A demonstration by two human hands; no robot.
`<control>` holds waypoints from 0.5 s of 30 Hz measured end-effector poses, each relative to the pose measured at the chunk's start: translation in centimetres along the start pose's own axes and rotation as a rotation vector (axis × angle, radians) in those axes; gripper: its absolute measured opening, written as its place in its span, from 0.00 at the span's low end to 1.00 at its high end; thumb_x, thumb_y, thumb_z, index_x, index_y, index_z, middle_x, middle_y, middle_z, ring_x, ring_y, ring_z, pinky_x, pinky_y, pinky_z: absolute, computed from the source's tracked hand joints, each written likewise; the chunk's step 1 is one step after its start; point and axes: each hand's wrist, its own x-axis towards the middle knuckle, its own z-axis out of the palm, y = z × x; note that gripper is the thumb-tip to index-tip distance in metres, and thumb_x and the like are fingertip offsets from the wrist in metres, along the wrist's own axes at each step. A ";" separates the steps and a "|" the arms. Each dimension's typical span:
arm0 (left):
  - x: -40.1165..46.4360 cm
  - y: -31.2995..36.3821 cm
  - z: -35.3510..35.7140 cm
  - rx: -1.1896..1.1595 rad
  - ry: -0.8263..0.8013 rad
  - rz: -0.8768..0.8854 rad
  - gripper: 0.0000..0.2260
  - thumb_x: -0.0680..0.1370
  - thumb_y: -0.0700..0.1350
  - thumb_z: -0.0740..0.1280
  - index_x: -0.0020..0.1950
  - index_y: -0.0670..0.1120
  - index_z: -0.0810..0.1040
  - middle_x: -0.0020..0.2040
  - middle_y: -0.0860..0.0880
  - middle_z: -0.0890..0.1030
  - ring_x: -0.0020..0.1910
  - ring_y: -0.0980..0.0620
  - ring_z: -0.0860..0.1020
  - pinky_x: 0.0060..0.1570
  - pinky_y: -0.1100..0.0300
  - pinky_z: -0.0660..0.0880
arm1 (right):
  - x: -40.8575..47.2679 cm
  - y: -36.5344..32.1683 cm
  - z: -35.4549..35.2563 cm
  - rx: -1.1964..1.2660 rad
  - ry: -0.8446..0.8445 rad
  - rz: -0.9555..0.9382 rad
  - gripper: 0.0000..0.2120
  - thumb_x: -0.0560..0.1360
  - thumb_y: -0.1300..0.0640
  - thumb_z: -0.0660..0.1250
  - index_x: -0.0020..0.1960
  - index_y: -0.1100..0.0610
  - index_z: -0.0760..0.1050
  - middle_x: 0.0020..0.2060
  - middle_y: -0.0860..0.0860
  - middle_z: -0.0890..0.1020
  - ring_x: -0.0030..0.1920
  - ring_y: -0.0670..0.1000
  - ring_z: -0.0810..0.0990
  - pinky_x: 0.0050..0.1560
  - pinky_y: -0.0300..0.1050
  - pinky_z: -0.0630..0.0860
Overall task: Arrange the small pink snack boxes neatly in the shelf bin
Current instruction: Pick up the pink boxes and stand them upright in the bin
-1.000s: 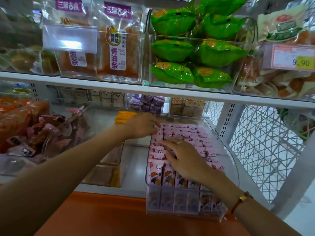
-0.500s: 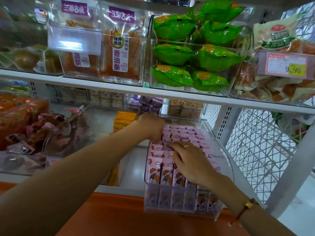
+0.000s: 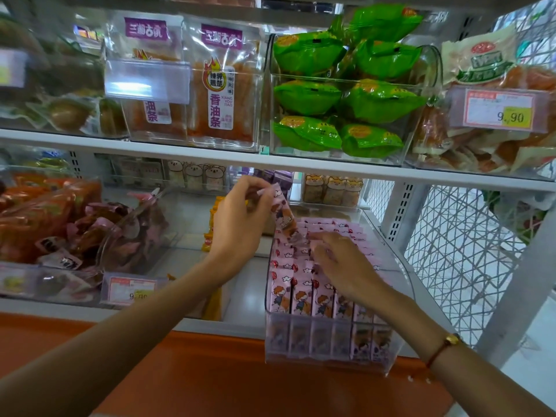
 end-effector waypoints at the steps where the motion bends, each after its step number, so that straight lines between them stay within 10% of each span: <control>1: -0.5 0.6 -0.2 -0.029 0.028 0.018 0.03 0.79 0.47 0.65 0.47 0.55 0.74 0.43 0.55 0.80 0.42 0.61 0.78 0.41 0.65 0.79 | -0.2 -0.7 -0.3 0.103 0.034 -0.003 0.18 0.81 0.48 0.55 0.70 0.48 0.67 0.67 0.50 0.73 0.61 0.46 0.73 0.64 0.48 0.69; 7: -3.0 3.2 -0.3 -0.168 0.030 0.062 0.03 0.79 0.45 0.66 0.51 0.49 0.78 0.44 0.57 0.82 0.45 0.62 0.80 0.41 0.71 0.75 | -2.0 -4.6 -1.0 0.386 0.088 -0.132 0.24 0.74 0.39 0.61 0.68 0.43 0.66 0.56 0.36 0.75 0.53 0.31 0.74 0.50 0.29 0.72; 15: -5.1 0.9 -1.8 -0.056 -0.085 -0.018 0.10 0.79 0.40 0.64 0.59 0.50 0.76 0.51 0.56 0.79 0.50 0.65 0.77 0.45 0.74 0.73 | -2.5 -3.1 -1.7 0.715 0.273 0.193 0.13 0.73 0.48 0.69 0.55 0.48 0.73 0.51 0.47 0.82 0.50 0.43 0.82 0.41 0.33 0.77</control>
